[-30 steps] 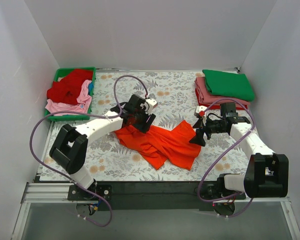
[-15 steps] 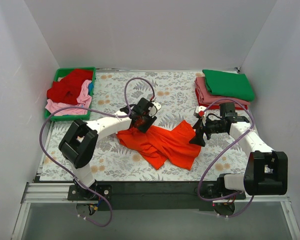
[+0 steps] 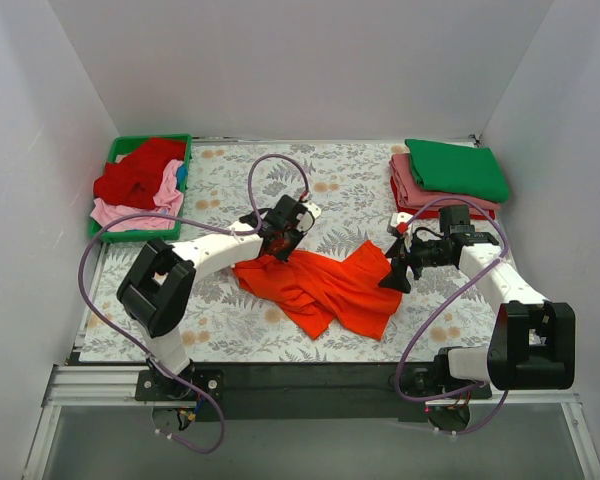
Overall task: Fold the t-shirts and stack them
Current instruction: Flatten the tshirt out
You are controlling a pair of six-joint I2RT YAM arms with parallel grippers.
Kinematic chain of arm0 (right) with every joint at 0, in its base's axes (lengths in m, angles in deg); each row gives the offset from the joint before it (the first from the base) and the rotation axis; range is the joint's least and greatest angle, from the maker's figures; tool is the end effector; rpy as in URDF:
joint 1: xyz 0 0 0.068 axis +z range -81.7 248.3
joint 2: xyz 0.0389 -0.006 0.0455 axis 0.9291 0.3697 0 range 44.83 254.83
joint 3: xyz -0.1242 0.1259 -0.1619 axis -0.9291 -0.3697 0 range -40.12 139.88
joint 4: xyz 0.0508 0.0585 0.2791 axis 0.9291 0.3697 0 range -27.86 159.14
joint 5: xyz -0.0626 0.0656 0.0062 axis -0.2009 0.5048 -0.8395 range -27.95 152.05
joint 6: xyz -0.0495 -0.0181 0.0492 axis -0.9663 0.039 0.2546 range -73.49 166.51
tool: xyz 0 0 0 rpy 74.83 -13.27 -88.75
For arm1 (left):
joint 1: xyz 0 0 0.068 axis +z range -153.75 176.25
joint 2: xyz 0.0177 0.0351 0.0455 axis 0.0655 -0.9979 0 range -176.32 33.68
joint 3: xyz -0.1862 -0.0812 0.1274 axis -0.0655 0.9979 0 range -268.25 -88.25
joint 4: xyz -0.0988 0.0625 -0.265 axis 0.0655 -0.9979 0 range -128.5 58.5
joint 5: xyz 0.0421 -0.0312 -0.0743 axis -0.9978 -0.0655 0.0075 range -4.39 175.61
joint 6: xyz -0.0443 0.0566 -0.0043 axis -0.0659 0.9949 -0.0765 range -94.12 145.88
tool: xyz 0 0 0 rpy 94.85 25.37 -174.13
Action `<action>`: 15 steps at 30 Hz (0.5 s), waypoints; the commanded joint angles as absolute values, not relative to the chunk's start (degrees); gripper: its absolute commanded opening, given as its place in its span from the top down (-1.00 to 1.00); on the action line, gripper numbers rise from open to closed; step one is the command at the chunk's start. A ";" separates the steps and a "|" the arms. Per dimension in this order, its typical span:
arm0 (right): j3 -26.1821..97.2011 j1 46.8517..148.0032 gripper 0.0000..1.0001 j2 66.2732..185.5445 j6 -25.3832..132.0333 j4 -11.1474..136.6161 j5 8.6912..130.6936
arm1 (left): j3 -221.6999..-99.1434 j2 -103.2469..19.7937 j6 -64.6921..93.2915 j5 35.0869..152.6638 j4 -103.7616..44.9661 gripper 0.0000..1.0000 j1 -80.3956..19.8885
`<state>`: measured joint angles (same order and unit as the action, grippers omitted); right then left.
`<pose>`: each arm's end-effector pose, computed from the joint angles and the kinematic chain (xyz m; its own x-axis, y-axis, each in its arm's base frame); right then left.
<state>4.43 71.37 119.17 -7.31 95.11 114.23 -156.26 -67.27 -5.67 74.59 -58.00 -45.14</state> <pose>0.2740 0.0619 0.1519 -0.2062 -0.5067 -0.8371 -0.9491 0.3116 0.0451 0.3033 -0.2522 0.1258 -0.8519 0.0661 -0.5195 0.1527 0.9802 -0.1257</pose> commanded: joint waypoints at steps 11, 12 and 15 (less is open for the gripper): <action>4.61 71.38 -0.91 119.27 -8.07 95.71 114.61 | -154.18 -55.18 -1.73 80.85 -58.22 0.10 -45.41; 4.61 71.38 -0.92 119.36 -8.16 95.63 114.52 | -153.65 -54.83 -0.33 81.30 -58.31 0.10 -45.33; 4.61 71.29 -0.91 119.45 -8.16 95.63 114.61 | -151.54 -54.39 1.62 81.83 -58.22 0.09 -45.76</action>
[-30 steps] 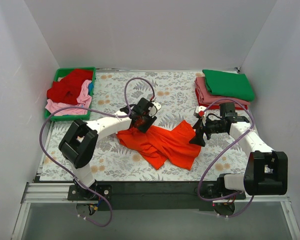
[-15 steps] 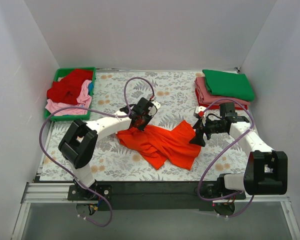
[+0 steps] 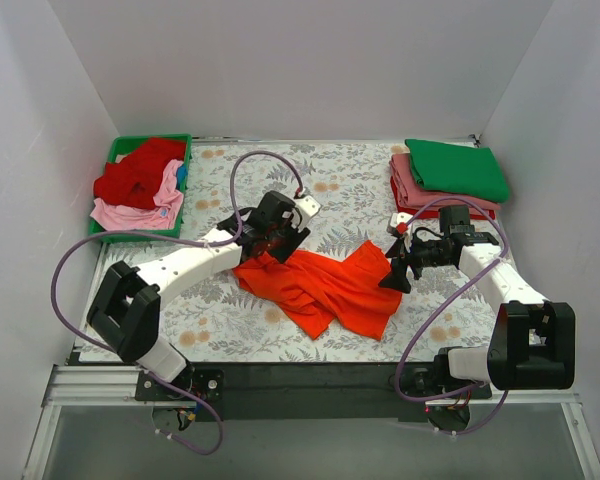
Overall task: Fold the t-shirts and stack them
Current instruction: Flatten the tshirt out
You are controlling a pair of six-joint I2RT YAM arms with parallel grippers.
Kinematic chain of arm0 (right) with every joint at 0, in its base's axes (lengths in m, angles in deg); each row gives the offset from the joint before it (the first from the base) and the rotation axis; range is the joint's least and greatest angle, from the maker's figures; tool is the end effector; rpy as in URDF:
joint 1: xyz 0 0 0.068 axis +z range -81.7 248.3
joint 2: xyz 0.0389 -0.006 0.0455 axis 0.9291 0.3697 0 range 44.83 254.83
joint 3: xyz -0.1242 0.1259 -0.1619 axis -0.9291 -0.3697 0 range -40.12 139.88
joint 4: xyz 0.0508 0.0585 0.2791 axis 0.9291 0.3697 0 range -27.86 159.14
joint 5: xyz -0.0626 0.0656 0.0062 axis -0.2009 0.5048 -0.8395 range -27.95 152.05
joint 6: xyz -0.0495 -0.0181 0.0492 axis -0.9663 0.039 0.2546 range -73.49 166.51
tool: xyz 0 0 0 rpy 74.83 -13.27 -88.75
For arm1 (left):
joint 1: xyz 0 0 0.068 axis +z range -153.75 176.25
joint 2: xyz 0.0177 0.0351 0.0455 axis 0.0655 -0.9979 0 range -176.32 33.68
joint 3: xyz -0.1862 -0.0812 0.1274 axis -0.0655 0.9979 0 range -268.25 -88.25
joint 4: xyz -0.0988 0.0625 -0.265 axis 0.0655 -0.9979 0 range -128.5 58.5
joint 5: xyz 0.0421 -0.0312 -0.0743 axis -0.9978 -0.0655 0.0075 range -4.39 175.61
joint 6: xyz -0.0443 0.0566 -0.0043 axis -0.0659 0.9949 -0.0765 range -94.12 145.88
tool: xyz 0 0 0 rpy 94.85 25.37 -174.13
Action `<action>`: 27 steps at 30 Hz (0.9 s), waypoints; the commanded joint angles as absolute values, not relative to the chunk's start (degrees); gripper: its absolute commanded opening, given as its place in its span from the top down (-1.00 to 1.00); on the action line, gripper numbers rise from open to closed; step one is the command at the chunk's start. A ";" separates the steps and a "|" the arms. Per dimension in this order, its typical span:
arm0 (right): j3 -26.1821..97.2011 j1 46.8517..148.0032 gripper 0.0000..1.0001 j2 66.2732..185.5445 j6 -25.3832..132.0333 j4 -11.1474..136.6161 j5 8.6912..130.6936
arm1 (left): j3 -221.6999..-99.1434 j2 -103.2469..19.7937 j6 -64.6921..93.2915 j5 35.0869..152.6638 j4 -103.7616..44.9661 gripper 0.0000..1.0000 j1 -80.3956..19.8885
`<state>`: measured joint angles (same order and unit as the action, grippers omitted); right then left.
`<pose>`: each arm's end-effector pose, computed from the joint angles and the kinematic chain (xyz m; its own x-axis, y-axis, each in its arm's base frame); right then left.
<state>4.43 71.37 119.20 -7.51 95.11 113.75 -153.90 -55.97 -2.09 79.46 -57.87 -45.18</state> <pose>0.2742 0.0616 0.1514 -0.2049 -0.5133 -0.8334 -0.9487 0.3138 0.0400 0.2884 -0.2461 0.1836 -0.7945 0.0792 -0.6021 0.2648 0.9374 -0.2262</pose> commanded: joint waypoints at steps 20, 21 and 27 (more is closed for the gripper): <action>4.61 71.11 -0.92 119.97 -8.68 96.24 114.87 | -152.15 -61.24 6.01 73.22 -56.20 0.11 -47.44; 4.61 71.11 -0.92 120.06 -8.77 96.33 114.87 | -152.06 -61.16 6.02 73.13 -56.20 0.11 -47.44; 4.70 71.03 -0.92 120.06 -8.86 96.51 114.96 | -152.50 -62.82 5.49 72.17 -55.67 0.17 -47.44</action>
